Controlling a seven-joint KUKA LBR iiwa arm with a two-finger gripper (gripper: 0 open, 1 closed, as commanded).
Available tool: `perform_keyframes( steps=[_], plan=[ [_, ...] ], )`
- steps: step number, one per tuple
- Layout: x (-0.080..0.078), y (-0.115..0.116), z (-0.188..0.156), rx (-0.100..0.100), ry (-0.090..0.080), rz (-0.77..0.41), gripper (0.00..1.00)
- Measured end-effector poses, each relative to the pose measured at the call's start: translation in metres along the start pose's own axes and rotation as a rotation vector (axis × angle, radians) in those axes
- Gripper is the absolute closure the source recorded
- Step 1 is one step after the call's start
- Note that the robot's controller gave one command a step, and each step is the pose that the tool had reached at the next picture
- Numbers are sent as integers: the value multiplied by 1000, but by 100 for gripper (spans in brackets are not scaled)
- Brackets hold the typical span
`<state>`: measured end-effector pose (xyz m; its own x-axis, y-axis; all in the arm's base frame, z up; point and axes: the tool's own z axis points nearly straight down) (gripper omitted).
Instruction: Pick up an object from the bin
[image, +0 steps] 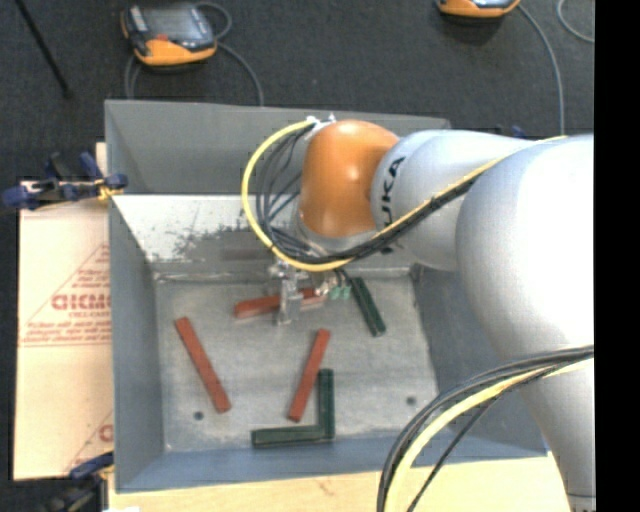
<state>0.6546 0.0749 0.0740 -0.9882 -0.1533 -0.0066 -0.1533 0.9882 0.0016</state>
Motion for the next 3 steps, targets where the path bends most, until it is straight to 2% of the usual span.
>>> perform_keyframes(
  steps=[1, 3],
  plan=[
    [1, 0, -10, 0, 5, 0, 100],
    [-1, 0, -33, 0, 1, 0, 100]
  ],
)
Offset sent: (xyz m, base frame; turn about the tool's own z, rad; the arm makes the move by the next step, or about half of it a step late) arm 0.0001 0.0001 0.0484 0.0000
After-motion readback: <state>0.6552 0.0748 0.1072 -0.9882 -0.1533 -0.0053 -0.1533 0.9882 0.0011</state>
